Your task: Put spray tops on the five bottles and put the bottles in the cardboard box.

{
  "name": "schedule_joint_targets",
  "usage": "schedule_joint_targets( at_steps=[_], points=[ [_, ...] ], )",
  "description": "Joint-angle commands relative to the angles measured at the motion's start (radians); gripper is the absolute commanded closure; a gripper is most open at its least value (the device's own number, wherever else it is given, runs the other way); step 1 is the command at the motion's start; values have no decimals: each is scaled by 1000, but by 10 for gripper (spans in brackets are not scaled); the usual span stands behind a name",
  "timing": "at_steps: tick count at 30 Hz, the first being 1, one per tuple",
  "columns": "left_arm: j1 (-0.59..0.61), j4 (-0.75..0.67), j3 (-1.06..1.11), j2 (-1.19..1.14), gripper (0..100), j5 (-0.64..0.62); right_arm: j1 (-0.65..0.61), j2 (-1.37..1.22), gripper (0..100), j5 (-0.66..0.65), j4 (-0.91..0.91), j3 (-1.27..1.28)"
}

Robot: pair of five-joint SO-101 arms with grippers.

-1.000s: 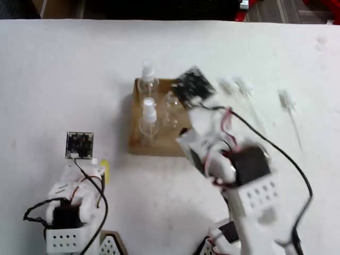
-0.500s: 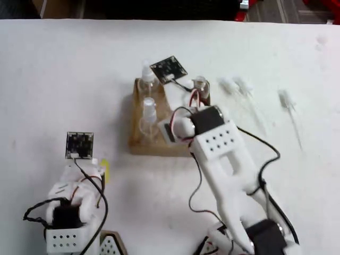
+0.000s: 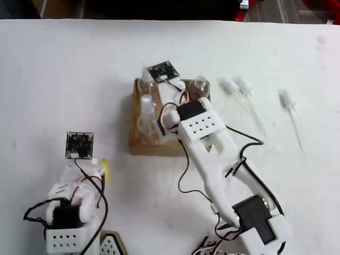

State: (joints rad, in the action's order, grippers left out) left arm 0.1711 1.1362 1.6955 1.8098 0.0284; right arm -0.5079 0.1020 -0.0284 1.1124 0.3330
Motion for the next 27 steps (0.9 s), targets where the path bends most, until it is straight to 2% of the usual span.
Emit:
schedule_joint_targets(
  at_steps=[1, 5, 17, 21, 24, 27],
  points=[
    [7, 5, -3, 10, 865, 11, -1, 13, 982, 11, -67, 34],
    [7, 5, -3, 10, 865, 11, 5, 39, 982, 11, -105, 89],
    [7, 5, -3, 10, 865, 11, 8, 182, 982, 8, -74, 150],
    [7, 5, -3, 10, 865, 11, 8, 268, 982, -6, 42, 78],
    [7, 5, -3, 10, 865, 11, 13, 400, 982, -89, 171, -54],
    [7, 5, -3, 10, 865, 11, 99, 492, 978, -118, 249, -192]
  ],
)
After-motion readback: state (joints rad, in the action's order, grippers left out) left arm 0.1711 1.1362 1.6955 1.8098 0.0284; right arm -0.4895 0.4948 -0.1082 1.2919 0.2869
